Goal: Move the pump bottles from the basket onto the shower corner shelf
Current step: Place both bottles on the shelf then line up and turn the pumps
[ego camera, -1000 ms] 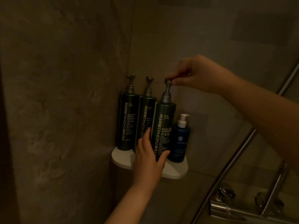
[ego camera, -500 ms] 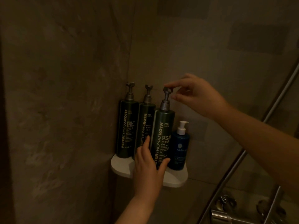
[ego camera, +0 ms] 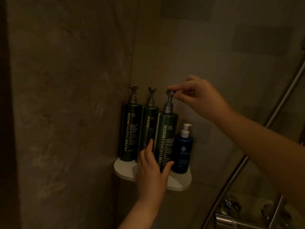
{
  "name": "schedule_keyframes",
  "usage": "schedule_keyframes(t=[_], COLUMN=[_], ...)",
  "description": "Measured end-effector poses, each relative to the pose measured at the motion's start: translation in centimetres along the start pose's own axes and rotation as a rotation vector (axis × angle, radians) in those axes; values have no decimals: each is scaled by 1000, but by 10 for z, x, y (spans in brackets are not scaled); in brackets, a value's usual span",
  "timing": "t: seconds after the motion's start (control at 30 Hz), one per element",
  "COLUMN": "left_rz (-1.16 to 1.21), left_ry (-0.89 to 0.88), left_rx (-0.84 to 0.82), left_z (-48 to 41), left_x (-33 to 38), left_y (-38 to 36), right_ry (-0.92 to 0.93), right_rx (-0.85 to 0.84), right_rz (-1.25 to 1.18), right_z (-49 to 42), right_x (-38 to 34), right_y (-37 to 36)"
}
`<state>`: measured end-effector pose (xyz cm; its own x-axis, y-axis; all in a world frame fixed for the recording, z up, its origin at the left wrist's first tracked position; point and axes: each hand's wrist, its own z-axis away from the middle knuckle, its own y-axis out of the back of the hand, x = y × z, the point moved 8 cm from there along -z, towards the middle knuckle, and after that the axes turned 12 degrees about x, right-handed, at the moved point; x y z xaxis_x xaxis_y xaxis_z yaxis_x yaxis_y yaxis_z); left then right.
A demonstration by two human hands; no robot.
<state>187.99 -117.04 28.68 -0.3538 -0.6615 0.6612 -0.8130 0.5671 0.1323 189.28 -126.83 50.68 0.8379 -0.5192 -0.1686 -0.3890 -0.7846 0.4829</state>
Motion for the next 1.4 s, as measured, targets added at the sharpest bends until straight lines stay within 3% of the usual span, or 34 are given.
schedule_keyframes(t=[0.63,0.87,1.07,1.4], left_rz=[40,10,-65,-85], left_ry=[-6,-60,-252,-223], left_rx=[27,5,99,39], left_z=[-2,2,12,2], left_x=[0,-2,6,0], left_y=[3,6,16,-1], right_ry=[-59,-276,-99,31], right_rx=[38,-37,-9,10], right_rz=[-38,-42,68,179], right_z=[13,52,61,53], right_x=[9,42,30,38], right_y=[-4,-26,-25,-30])
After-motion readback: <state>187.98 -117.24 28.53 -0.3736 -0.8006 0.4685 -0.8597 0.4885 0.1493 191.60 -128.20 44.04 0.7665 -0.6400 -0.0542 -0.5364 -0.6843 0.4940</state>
